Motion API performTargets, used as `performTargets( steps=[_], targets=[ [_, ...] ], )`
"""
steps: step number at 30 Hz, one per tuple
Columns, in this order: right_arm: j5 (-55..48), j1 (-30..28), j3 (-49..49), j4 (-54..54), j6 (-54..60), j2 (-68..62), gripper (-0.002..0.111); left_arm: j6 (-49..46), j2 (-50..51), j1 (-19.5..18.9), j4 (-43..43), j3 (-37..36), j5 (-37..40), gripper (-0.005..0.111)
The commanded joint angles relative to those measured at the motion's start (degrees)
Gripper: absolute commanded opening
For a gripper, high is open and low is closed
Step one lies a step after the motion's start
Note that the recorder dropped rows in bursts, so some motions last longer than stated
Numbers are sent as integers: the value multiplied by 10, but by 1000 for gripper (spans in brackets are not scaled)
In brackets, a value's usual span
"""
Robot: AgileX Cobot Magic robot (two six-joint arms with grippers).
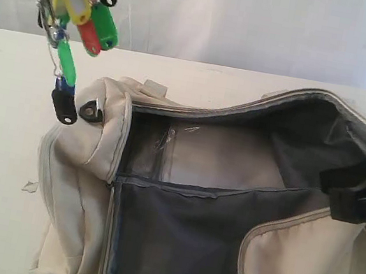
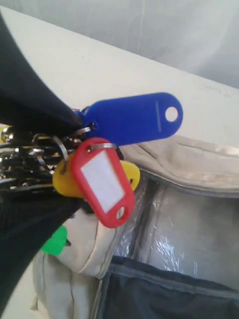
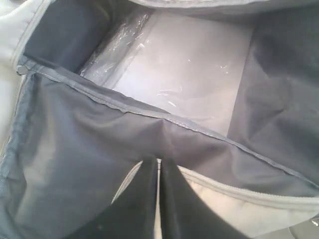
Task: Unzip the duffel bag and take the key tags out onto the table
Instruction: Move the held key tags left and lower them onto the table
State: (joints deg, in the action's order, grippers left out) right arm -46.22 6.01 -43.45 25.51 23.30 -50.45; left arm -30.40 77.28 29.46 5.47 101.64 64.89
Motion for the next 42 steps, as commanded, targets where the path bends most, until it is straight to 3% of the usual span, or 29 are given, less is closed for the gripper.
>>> performTargets(
  steps=[1, 11, 21, 33, 38, 42],
  targets=[
    [2, 3, 2, 1, 4, 3, 2, 15, -28, -40, -1, -31, 51, 0],
    [7, 3, 9, 3, 4, 3, 2, 15, -46, -117, -1, -178, 40, 0],
    [9, 3, 16, 5, 4, 3, 2, 17, -46, -161, -29, -365, -133, 0],
    [17, 3, 18, 5, 4, 3, 2, 18, -46, -161, -50, -604, -475, 0],
    [18, 3, 18, 5, 4, 3, 2, 38, -35, -161, -50, -653, -575, 0],
    [21, 3, 18, 5, 4, 3, 2, 72, 4, -161, -55, -647, -572, 0]
  ],
)
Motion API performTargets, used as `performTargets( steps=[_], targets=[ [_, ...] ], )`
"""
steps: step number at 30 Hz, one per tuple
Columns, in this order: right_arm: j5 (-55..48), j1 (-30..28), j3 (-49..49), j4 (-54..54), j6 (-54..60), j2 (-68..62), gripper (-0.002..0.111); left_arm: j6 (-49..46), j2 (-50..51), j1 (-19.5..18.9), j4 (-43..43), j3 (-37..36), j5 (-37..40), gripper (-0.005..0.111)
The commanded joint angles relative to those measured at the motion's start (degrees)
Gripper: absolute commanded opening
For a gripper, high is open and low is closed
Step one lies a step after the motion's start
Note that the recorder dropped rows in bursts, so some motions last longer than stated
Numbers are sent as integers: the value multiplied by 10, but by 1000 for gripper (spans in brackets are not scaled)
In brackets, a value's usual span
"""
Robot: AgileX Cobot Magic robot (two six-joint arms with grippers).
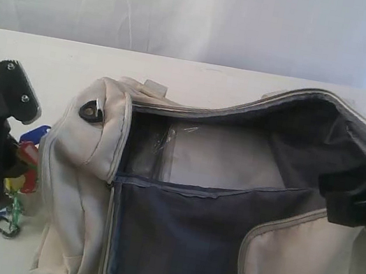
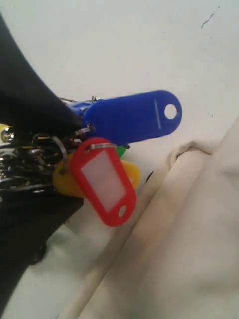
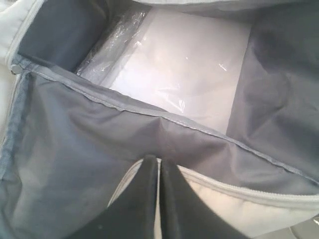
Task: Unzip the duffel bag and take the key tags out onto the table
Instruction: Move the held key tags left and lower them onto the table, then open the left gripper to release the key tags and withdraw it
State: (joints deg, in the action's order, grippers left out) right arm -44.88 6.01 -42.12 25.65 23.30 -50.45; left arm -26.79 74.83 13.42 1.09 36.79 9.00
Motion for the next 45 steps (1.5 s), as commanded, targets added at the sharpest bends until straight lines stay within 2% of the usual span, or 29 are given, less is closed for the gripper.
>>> performTargets(
  steps=[1, 5, 8, 18, 20, 26, 29, 31, 33, 37, 40, 42, 45],
  targets=[
    [7, 3, 4, 4, 4, 3, 2, 45, 41, -1, -11, 8, -3, 0],
    [10, 3, 7, 4, 4, 3, 2, 65, 88, -1, -11, 41, 56, 0],
    [12, 3, 8, 4, 4, 3, 2, 75, 117, -1, -11, 56, 72, 0],
    [15, 3, 8, 4, 4, 3, 2, 76, 161, -1, -20, 58, 22, 1],
    [16, 3, 8, 4, 4, 3, 2, 76, 161, -1, -21, 58, 12, 7],
    [16, 3, 8, 4, 4, 3, 2, 76, 161, -1, -28, 62, 8, 45],
    [16, 3, 8, 4, 4, 3, 2, 79, 157, -1, -28, 85, 42, 63],
    [16, 3, 8, 4, 4, 3, 2, 79, 155, -1, -28, 106, 74, 66],
    [17, 3, 8, 4, 4, 3, 2, 77, 150, -1, -27, 125, 110, 66],
    [17, 3, 8, 4, 4, 3, 2, 81, 107, -1, -27, 190, 237, 65],
    [17, 3, 8, 4, 4, 3, 2, 113, 62, -1, -27, 203, 286, 60],
    [17, 3, 8, 4, 4, 3, 2, 150, 25, -1, -30, 203, 315, 49],
    [16, 3, 8, 4, 4, 3, 2, 156, -47, -1, -45, 174, 368, 23]
  ],
)
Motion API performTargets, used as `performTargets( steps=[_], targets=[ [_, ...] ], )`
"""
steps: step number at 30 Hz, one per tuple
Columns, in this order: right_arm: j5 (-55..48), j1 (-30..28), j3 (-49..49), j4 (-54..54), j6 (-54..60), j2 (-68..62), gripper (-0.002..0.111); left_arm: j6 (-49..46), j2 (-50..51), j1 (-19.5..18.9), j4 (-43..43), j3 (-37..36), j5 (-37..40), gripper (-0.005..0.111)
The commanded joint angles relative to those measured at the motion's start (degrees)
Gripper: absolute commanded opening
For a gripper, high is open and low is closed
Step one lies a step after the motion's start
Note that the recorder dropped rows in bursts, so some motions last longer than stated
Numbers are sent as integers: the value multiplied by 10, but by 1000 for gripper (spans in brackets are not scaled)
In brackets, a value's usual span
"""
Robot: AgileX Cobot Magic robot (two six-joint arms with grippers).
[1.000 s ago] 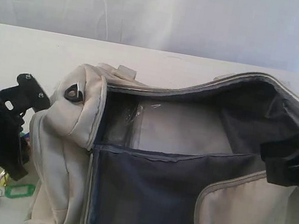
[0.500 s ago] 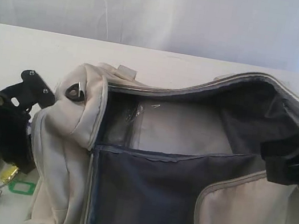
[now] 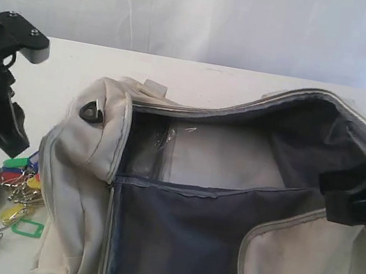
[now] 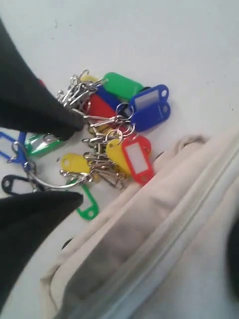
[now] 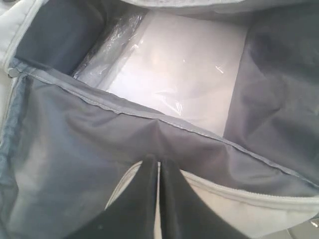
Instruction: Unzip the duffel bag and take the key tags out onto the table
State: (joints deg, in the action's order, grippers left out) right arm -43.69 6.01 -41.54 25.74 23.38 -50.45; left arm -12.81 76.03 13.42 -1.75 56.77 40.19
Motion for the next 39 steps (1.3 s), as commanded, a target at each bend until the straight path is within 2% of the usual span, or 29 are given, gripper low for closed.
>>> performTargets(
  steps=[1, 3, 8, 11, 16, 33, 39],
  targets=[
    [4, 3, 2, 3, 3, 3, 2, 26, -92, -1, -17, -42, 60, 14],
    [4, 3, 2, 3, 3, 3, 2, 30, -160, -1, -17, -72, 59, 0],
    [6, 3, 2, 3, 3, 3, 2, 57, -274, -1, -20, -107, 39, 0],
    [13, 3, 2, 3, 3, 3, 2, 86, -311, -1, -48, -110, 61, 0],
    [22, 3, 2, 3, 3, 3, 2, 88, -334, -1, -59, -110, 99, 0],
    [25, 3, 2, 1, 3, 3, 2, 88, -340, -1, -59, -110, 91, 0],
    [26, 3, 2, 1, 3, 3, 2, 88, -410, -44, -59, -110, 91, 0]
  ],
)
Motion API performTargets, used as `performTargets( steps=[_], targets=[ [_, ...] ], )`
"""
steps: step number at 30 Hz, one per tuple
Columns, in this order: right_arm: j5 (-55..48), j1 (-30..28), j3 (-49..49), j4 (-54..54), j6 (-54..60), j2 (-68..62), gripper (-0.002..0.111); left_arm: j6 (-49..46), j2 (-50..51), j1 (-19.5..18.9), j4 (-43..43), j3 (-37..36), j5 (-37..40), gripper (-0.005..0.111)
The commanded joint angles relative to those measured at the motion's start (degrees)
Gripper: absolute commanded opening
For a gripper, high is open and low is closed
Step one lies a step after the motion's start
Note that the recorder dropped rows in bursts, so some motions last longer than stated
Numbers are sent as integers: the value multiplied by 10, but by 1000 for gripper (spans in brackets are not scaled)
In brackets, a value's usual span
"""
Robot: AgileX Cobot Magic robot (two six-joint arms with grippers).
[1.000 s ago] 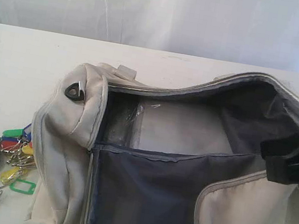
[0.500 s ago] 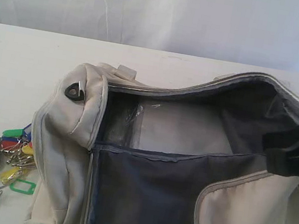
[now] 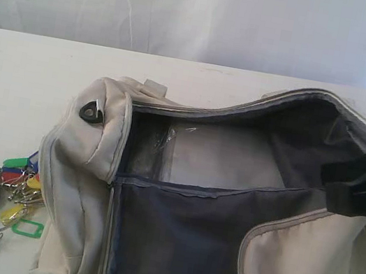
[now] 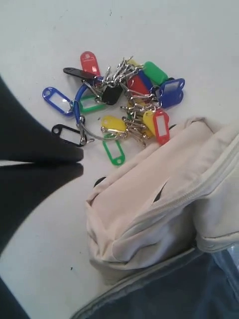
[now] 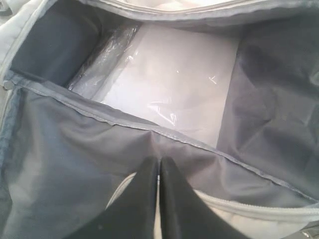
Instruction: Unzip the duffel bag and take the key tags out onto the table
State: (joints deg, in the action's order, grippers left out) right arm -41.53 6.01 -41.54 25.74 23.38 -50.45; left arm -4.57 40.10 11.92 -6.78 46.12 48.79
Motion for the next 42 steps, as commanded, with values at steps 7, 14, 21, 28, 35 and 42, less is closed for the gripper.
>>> performTargets(
  steps=[7, 14, 21, 28, 35, 42],
  targets=[
    [5, 3, 2, 1, 3, 3, 2, 3, -194, -78, -8, -3, 5, 0],
    [5, 3, 2, 1, 3, 3, 2, 3, -359, -79, -6, -3, 5, 0],
    [5, 3, 2, 1, 3, 4, 2, -23, -401, -79, -4, -39, -77, 0],
    [5, 3, 2, 1, 3, 4, 2, -23, -401, -78, -5, -288, -259, 0],
    [5, 3, 2, 1, 3, 4, 2, -23, -401, -78, -6, -443, -305, 0],
    [6, 3, 2, 1, 3, 4, 2, -31, -401, -79, -3, -461, -355, 0]
  ],
)
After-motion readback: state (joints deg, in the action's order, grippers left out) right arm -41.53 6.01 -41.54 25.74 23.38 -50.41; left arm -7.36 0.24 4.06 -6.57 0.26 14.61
